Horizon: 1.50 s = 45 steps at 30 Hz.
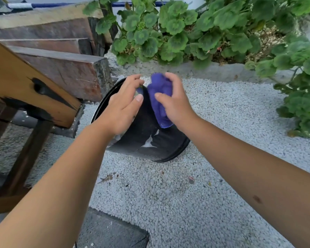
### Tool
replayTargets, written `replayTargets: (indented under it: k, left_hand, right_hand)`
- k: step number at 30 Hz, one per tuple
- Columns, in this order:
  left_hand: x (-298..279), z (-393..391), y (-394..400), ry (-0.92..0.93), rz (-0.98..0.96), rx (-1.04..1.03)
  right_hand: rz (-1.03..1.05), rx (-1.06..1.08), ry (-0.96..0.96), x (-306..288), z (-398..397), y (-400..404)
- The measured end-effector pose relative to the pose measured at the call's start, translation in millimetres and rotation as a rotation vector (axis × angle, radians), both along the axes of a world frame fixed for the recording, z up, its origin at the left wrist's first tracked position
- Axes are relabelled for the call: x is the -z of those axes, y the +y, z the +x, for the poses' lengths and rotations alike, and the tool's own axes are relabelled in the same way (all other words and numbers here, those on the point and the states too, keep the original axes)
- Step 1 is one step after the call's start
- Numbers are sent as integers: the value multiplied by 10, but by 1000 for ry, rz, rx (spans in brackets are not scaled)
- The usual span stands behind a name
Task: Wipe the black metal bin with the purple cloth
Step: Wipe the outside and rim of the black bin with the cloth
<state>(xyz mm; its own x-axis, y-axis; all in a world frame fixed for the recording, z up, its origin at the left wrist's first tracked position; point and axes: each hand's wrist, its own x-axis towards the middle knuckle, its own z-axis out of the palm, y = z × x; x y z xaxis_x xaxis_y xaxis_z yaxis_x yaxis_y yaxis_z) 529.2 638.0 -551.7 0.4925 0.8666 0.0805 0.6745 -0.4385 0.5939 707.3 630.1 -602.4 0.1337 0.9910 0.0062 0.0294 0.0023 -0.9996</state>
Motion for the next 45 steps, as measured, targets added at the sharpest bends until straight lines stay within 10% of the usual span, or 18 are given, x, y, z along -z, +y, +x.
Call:
replayTargets:
  k: [10, 23, 34, 41, 45]
  left_hand:
    - [54, -181, 30, -10, 36, -23]
    - [166, -367, -502, 73, 32, 121]
    - [-112, -223, -401, 75, 8, -208]
    - [-225, 72, -456, -475, -380, -322]
    - [143, 31, -703, -20, -303, -353]
  right_hand:
    - [-191, 13, -377, 594, 291, 35]
    - [-443, 377, -131, 915, 416, -160]
    - [-473, 345, -228, 760, 605, -5]
    - [-504, 207, -401, 517, 943, 352]
    - [-551, 118, -541, 720, 874, 214]
